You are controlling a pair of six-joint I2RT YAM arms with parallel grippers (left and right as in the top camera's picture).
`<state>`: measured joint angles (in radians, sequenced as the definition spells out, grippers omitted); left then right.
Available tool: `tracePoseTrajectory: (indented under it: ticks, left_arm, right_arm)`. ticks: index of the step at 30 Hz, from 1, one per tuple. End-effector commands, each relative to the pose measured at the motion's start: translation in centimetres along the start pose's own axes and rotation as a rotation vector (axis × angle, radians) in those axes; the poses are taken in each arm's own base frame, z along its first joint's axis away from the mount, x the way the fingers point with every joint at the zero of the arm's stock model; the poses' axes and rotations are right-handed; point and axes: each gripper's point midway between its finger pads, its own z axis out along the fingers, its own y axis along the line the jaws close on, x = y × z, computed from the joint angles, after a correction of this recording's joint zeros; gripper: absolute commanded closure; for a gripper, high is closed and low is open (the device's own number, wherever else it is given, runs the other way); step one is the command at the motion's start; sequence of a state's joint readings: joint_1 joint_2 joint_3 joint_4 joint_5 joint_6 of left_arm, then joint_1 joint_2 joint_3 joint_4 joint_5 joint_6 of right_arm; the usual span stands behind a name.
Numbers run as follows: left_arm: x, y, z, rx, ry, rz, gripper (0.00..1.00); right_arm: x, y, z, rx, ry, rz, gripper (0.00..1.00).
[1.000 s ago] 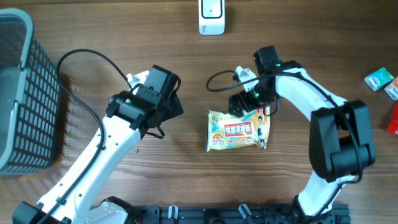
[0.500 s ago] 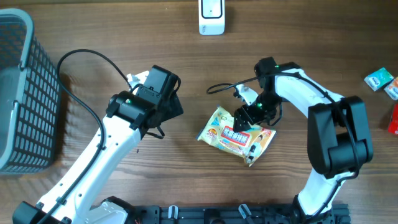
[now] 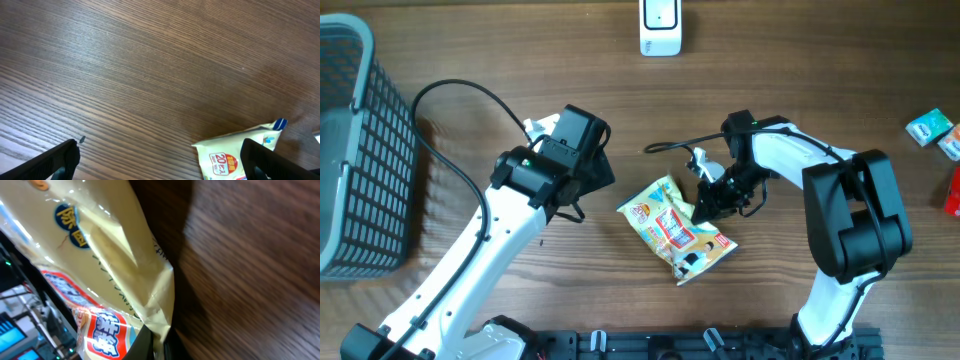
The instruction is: Scan the item barcode
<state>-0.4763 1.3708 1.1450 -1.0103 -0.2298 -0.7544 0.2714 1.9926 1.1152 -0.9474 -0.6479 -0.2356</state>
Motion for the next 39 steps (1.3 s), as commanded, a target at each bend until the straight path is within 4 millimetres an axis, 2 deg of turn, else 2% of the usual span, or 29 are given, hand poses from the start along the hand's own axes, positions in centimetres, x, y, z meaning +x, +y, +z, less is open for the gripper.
tracePoseTrajectory:
  ticks: [1, 3, 7, 9, 12, 16, 23, 26, 30, 32, 35, 39]
  left_arm:
    - [0.1, 0.8, 0.6, 0.001, 0.047, -0.058, 0.0]
    - [0.0, 1.6, 0.9, 0.009, 0.083, -0.105, 0.0]
    - [-0.6, 4.3, 1.2, -0.022, 0.134, -0.207, 0.0]
    - [-0.3, 4.8, 1.2, -0.021, 0.163, -0.228, 0.0]
    - [0.0, 3.9, 1.1, 0.032, 0.196, -0.216, 0.0]
    - [-0.1, -0.2, 0.7, 0.252, 0.237, -0.137, 0.0]
    - [-1.3, -5.3, -1.2, 0.548, 0.233, -0.041, 0.0]
    - [-1.8, -6.7, -2.0, 0.636, 0.215, 0.003, 0.0]
    - [-2.5, -7.5, -2.3, 0.678, 0.191, 0.012, 0.0]
    - [-2.4, -7.8, -1.9, 0.683, 0.201, 0.012, 0.0]
    - [-1.8, -8.0, 0.1, 0.66, 0.263, 0.0, 0.0]
    - [-1.3, -9.4, 1.7, 0.718, 0.335, 0.001, 0.0]
  right_arm:
    - [-0.9, 1.2, 0.3, -0.11, -0.032, 0.028, 0.96]
    - [-1.7, 2.2, -0.8, -0.177, -0.065, 0.014, 0.96]
    - [-3.8, 6.5, -5.5, -0.486, -0.233, -0.13, 0.96]
    - [-4.6, 7.2, -7.8, -0.595, -0.321, -0.133, 0.96]
    - [-5.3, 7.8, -10.5, -0.725, -0.419, -0.123, 0.96]
    - [-6.0, 9.7, -13.2, -0.908, -0.49, -0.105, 0.96]
    - [-6.8, 9.4, -13.3, -0.943, -0.413, 0.03, 0.96]
    - [-7.1, 9.4, -13.4, -0.953, -0.388, 0.072, 0.96]
    - [-7.3, 9.3, -13.4, -0.961, -0.369, 0.104, 0.96]
    - [-7.4, 9.3, -13.5, -0.968, -0.35, 0.138, 0.96]
    - [-7.7, 9.2, -13.6, -0.973, -0.333, 0.164, 0.96]
    - [-8.2, 9.4, -14.2, -0.977, -0.32, 0.183, 0.96]
